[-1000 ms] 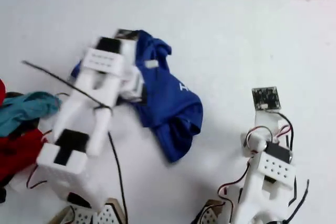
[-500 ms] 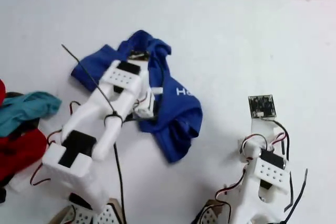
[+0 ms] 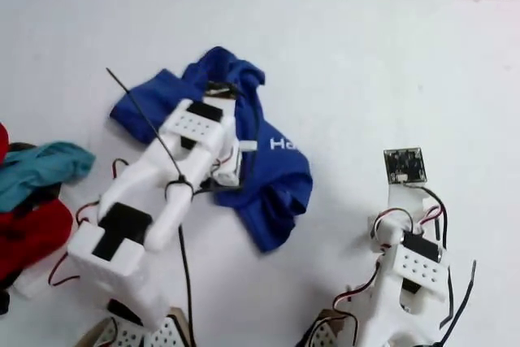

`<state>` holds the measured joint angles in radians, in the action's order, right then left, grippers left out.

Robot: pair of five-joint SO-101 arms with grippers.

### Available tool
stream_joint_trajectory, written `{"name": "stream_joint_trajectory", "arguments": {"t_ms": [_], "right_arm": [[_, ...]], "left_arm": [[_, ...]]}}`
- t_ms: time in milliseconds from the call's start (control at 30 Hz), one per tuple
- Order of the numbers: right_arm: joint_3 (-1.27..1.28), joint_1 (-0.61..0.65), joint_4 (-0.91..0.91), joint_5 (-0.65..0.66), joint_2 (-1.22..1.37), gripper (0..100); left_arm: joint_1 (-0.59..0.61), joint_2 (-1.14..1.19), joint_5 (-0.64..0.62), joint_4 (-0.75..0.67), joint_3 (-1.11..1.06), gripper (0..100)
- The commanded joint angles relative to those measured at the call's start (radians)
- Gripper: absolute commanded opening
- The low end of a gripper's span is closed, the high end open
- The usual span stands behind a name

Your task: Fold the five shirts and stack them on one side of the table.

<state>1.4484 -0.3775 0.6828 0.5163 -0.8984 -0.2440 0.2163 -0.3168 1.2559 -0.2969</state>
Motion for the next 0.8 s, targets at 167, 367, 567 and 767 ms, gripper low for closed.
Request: {"name": "stream_joint_trajectory", "arguments": {"t_ms": [167, 367, 567, 767], "right_arm": [[-0.003, 0.001, -0.016, 0.002, -0.022, 28.7], [-0.003, 0.001, -0.016, 0.002, -0.022, 28.7], [-0.003, 0.001, -0.016, 0.002, -0.022, 28.7], [-0.028, 0.013, -0.012, 0.000, -0.022, 28.7]], "left_arm": [[-0.003, -0.083, -0.002, 0.029, 0.031, 2], [0.005, -0.181, 0.028, 0.370, 0.266, 2], [0.201, -0.232, 0.356, 0.526, 0.355, 2], [0.562, -0.239, 0.839, 0.522, 0.274, 2]]}}
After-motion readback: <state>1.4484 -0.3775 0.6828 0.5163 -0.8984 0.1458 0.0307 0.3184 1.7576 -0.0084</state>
